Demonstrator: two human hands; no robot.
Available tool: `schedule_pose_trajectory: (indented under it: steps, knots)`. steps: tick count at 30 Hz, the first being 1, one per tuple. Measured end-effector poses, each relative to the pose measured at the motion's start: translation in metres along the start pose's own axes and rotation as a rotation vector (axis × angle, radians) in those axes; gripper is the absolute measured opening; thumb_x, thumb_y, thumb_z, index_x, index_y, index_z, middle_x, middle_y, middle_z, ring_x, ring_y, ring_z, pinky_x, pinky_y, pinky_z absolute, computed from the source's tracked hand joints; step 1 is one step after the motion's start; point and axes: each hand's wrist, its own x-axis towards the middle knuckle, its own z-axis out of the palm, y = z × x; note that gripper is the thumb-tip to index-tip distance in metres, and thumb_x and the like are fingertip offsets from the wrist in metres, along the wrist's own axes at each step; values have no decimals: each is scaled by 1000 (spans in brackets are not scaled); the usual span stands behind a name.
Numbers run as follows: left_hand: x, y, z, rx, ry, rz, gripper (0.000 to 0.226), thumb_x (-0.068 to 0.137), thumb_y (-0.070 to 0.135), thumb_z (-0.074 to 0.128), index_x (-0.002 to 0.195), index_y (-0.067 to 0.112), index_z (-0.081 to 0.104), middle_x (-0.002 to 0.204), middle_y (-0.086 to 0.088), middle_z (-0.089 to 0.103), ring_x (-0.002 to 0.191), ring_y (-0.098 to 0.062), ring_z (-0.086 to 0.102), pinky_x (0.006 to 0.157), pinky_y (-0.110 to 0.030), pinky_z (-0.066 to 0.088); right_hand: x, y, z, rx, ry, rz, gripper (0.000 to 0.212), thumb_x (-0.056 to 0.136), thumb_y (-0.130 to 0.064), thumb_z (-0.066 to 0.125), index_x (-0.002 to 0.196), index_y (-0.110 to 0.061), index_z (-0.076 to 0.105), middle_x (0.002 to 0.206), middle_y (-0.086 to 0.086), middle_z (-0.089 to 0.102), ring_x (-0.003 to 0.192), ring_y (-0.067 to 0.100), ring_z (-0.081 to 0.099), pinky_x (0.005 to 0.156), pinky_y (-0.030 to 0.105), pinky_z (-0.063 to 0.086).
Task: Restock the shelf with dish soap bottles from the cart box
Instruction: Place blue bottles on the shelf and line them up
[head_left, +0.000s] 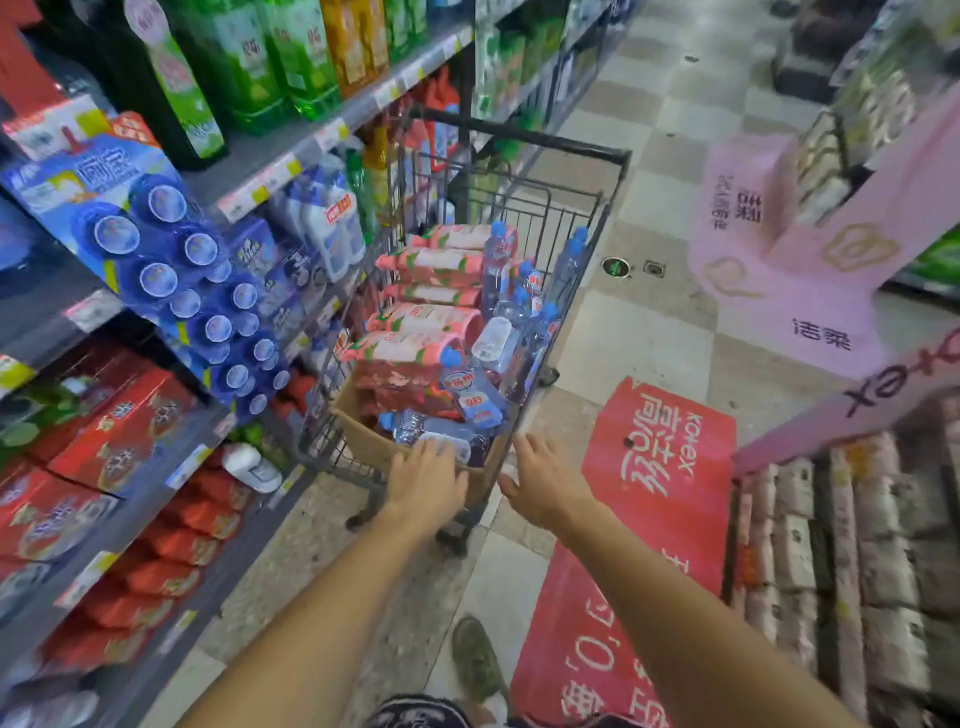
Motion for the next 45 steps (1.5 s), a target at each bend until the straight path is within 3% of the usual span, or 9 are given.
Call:
schedule_pose_trajectory:
  steps: [10,19,23,27,30,35,39,41,45]
  knots:
    - [53,-13,21,-91,-77,-131,42,97,41,47,130,16,52,132,-4,56,124,-24,50,101,-40,40,85,9,-5,18,-132,-37,45,98,-38,50,132,-9,46,134,15,52,127,33,46,104,41,39]
    - [111,-17,27,-157,-168,-343,49,98,42,46,134,9,48,133,-11,55,123,-29,53,99,-39,43,159,8,-11,63,-143,-86,79,98,-47,55,154,-3,20,154,14,34,143,31,32,114,39,30]
    - [141,-8,30,-366,-213,-577,43,97,27,51,129,-1,46,131,-18,57,122,-32,55,98,-39,45,186,8,-5,103,-182,-83,82,95,-48,60,153,-7,20,152,11,35,142,29,33,112,38,34]
    - [173,-3,33,-587,-217,-885,59,96,26,53,139,-10,34,134,-23,55,125,-35,55,100,-37,45,208,7,7,141,-197,-116,62,93,-44,65,137,-10,38,134,8,50,127,29,48,97,39,44]
    - [190,1,40,-739,-210,-1075,81,99,34,50,152,-6,3,148,-27,36,130,-40,48,99,-42,45,216,11,12,253,-202,-116,54,90,-45,69,124,-10,45,117,10,62,111,32,60,86,42,51]
    - [196,9,52,-844,-215,-1203,104,92,38,62,154,7,-16,155,-27,18,130,-41,46,97,-42,46,226,24,13,282,-292,-147,54,87,-49,71,117,-12,46,105,11,65,100,31,62,80,41,50]
    - [209,-2,59,-1008,-173,-1328,120,81,28,78,154,9,-16,158,-26,14,133,-42,43,99,-43,46,242,28,9,296,-351,-214,53,87,-49,71,113,-12,46,100,8,65,92,29,62,70,35,46]
    - [213,-10,71,-1110,-137,-1392,125,74,26,83,154,13,-13,154,-27,24,128,-44,49,96,-45,50,247,31,7,311,-377,-243,48,87,-46,73,109,-14,45,97,4,64,90,26,62,68,31,41]
    - [215,-9,104,-1225,-79,-1519,122,53,51,81,151,13,17,146,-20,42,118,-40,57,99,-45,51,252,40,3,340,-413,-260,48,82,-50,76,102,-20,44,96,4,68,87,25,64,66,30,38]
